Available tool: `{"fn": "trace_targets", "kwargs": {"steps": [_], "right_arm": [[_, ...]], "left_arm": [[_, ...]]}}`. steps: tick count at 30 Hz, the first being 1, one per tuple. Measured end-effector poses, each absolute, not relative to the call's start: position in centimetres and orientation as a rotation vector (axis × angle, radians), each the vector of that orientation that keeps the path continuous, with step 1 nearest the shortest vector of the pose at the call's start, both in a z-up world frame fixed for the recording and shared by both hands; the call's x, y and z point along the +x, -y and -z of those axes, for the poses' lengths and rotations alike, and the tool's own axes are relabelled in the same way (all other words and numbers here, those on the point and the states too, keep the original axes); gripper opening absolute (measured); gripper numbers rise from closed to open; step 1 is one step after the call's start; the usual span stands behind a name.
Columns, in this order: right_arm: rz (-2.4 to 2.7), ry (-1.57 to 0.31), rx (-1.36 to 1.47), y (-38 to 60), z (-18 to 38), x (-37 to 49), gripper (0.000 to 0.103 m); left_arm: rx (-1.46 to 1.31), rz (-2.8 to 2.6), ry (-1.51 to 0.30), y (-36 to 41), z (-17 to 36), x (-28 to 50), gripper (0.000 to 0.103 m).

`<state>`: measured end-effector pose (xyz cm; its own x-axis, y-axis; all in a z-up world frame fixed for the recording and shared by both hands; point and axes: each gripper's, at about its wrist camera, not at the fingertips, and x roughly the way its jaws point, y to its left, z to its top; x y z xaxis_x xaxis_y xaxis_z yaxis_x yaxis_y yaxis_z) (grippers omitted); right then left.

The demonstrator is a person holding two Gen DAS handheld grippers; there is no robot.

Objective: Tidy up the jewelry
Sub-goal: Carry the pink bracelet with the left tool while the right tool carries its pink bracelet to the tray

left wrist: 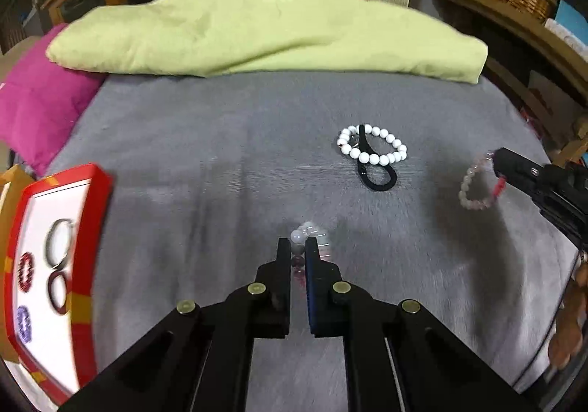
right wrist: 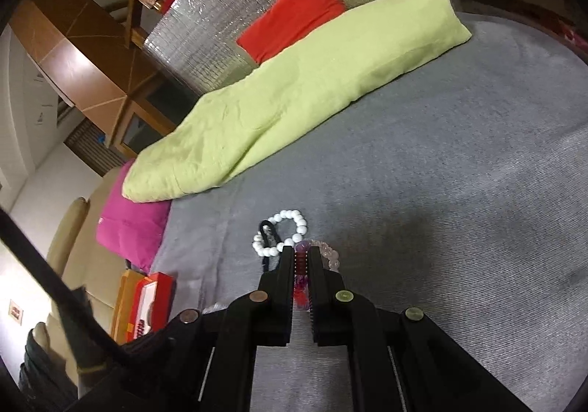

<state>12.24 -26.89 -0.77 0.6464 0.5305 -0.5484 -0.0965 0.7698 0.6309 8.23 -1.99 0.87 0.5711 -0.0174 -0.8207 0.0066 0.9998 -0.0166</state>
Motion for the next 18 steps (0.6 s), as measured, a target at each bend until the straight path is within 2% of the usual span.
{"fn": "trace_targets", "kwargs": {"steps": [18], "right_arm": [[-0.43,-0.738,0.515,25.2,-1.0,9.5,0.007]], "left_arm": [[-0.076,-0.005,-0.82,-0.2,-7.2,-1.5,0.007]]}}
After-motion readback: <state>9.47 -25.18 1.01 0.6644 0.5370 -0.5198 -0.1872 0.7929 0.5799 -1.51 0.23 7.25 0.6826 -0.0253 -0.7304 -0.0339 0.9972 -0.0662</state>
